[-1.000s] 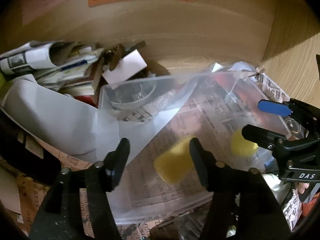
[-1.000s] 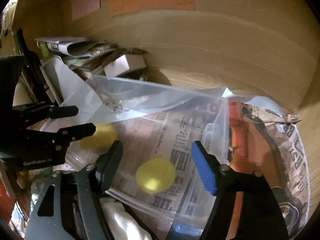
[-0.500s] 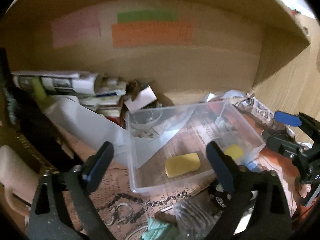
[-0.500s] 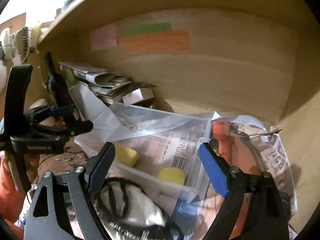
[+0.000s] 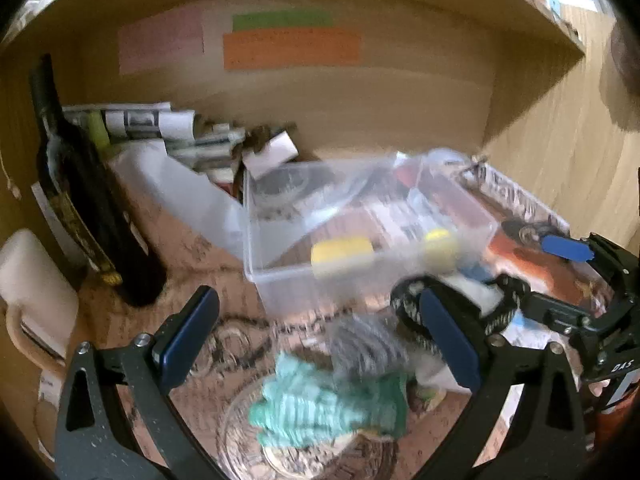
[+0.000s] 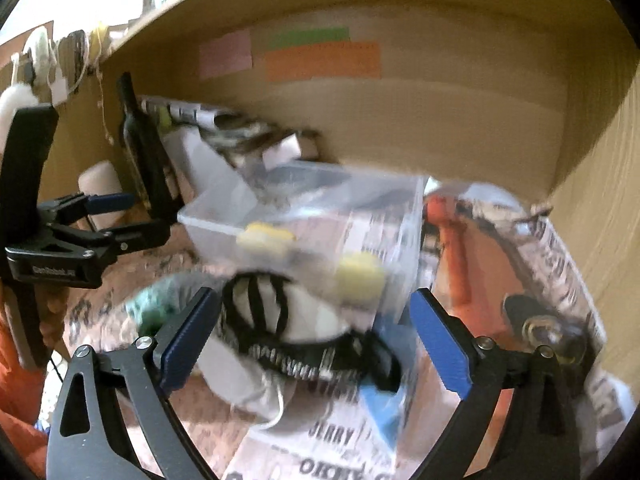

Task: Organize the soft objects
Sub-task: 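Grasp the bagged steel wool pad with the left gripper while the right gripper grasps the black strap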

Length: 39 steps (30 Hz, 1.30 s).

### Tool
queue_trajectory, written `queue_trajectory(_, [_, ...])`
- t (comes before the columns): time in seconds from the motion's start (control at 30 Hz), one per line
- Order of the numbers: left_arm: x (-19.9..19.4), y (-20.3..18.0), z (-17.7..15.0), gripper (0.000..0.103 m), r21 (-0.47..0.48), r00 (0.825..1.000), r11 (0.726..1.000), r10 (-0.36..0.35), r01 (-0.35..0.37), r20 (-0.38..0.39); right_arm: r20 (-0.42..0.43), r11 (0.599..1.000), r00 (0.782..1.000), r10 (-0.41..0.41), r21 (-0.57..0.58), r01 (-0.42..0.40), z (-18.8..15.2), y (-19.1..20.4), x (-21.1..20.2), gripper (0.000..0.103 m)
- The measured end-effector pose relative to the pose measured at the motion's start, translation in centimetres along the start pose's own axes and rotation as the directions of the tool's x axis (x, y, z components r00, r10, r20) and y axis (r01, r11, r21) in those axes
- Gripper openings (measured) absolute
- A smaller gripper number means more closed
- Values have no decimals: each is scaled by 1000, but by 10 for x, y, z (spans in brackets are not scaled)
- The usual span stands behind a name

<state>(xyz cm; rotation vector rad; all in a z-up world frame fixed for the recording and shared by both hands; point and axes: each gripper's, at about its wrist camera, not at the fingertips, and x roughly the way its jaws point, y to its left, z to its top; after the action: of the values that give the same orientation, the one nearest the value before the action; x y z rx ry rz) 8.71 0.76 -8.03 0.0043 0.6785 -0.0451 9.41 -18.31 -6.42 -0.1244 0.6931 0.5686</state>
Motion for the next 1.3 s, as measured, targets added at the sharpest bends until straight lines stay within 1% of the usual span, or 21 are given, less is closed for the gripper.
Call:
queue_trajectory(0.1, [5, -5, -14, 102, 4, 1000, 1000, 0, 0, -31, -37, 1000, 999, 3, 9, -3, -12, 1, 7, 95])
queue_trajectory(0.27, [16, -8, -28, 102, -19, 996, 999, -39, 37, -77, -90, 999, 996, 13, 44, -9, -21, -2, 24, 95])
queue_trajectory(0.4, [32, -11, -33, 102, -48, 991, 997, -68, 63, -117, -102, 997, 995, 20, 78, -12, -22, -7, 34, 95])
queue_trajectory(0.47, [38, -9, -33, 102, -63, 989, 995, -79, 71, -126, -94, 994, 995, 29, 103, -19, -22, -11, 35, 95])
queue_trajectory(0.53, [44, -8, -33, 102, -77, 988, 994, -82, 72, -131, -86, 992, 996, 38, 120, -28, -22, -14, 35, 89])
queue_trajectory(0.57, [46, -7, -33, 102, -80, 988, 994, -83, 73, -129, -86, 992, 995, 45, 125, -34, -21, -15, 36, 81])
queue_trajectory(0.6, [47, -7, -33, 102, -82, 988, 994, -82, 71, -128, -88, 991, 995, 53, 128, -42, -20, -15, 37, 76])
queue_trajectory(0.63, [48, -7, -33, 101, -84, 989, 994, -78, 68, -123, -91, 991, 994, 56, 129, -44, -20, -16, 38, 74])
queue_trajectory(0.67, [50, -6, -33, 100, -86, 990, 994, -76, 66, -120, -91, 991, 994, 59, 126, -47, -20, -16, 39, 69])
queue_trajectory(0.7, [51, -5, -32, 93, -87, 990, 994, -79, 69, -119, -93, 991, 994, 63, 127, -51, -20, -16, 40, 63])
queue_trajectory(0.73, [52, -5, -32, 84, -86, 989, 994, -83, 72, -124, -93, 990, 993, 68, 128, -56, -20, -17, 40, 61])
queue_trajectory(0.8, [56, -5, -31, 76, -90, 986, 992, -97, 85, -138, -90, 990, 993, 70, 125, -58, -20, -17, 41, 50])
queue_trajectory(0.83, [58, -4, -32, 72, -96, 984, 991, -102, 88, -145, -87, 991, 994, 68, 123, -57, -20, -17, 40, 47])
queue_trajectory(0.87, [60, -4, -33, 69, -102, 982, 990, -113, 98, -150, -85, 991, 994, 71, 122, -60, -20, -17, 40, 40])
queue_trajectory(0.9, [61, -4, -34, 64, -105, 981, 989, -120, 104, -155, -83, 991, 994, 75, 120, -65, -19, -17, 39, 34])
queue_trajectory(0.93, [63, -4, -35, 55, -107, 979, 988, -128, 111, -159, -80, 991, 994, 77, 118, -67, -19, -17, 39, 32])
queue_trajectory(1.0, [65, -5, -36, 43, -105, 975, 987, -139, 122, -173, -69, 991, 995, 76, 115, -68, -19, -17, 36, 26])
queue_trajectory(1.07, [63, -6, -37, 40, -100, 977, 988, -133, 118, -167, -54, 991, 996, 76, 117, -69, -17, -17, 31, 24])
queue_trajectory(1.13, [58, -6, -38, 35, -92, 979, 989, -129, 115, -159, -31, 991, 997, 72, 116, -68, -16, -18, 24, 23])
queue_trajectory(1.23, [47, -4, -38, 31, -88, 983, 990, -122, 110, -139, 4, 991, 998, 68, 117, -68, -12, -20, 13, 22])
queue_trajectory(1.3, [38, -3, -36, 31, -87, 986, 990, -119, 109, -118, 34, 991, 998, 60, 118, -64, -8, -21, 5, 22])
